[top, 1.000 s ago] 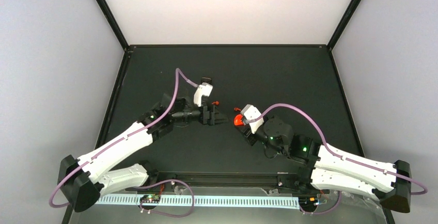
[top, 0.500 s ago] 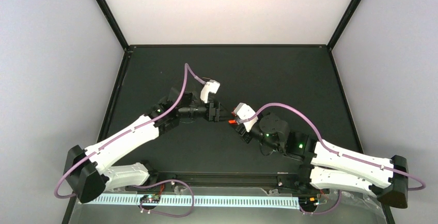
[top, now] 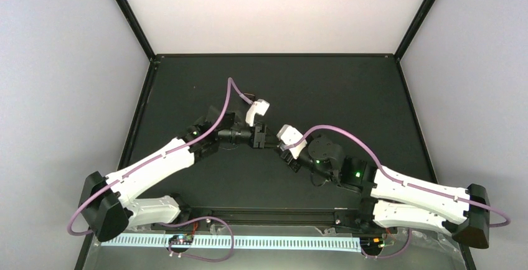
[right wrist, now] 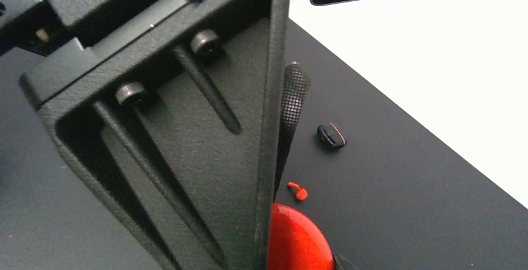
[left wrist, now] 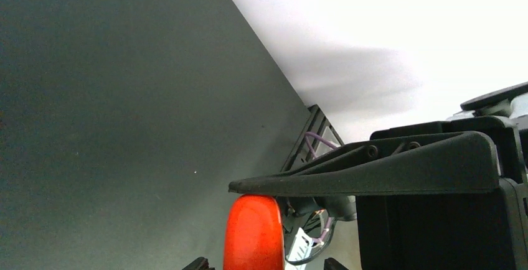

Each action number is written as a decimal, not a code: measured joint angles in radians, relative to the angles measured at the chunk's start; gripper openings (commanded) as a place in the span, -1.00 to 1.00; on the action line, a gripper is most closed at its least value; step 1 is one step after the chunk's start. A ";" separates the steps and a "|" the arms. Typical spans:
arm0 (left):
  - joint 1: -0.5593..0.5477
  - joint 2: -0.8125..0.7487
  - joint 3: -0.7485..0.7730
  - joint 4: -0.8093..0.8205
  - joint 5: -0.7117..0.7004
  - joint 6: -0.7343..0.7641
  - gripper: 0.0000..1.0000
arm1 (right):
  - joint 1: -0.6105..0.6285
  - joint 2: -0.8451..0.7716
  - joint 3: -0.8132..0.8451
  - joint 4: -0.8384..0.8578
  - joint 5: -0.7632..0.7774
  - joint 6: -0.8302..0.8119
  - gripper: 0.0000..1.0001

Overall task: Insert the wireless bluetooth earbuds into the charging case
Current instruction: Pick up the charging case at the center of the board, then open the charging case.

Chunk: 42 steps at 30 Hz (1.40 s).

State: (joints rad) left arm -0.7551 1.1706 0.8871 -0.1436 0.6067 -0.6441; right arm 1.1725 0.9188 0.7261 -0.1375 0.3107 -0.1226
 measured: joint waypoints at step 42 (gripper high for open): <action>0.166 -0.597 -0.456 0.637 -0.068 0.099 -0.97 | -0.226 0.040 0.315 -0.038 -0.572 0.478 0.86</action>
State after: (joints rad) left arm -0.5888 0.5735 0.4309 0.4938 0.5385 -0.5449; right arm 0.9466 0.9592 1.0412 -0.1753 -0.2611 0.3557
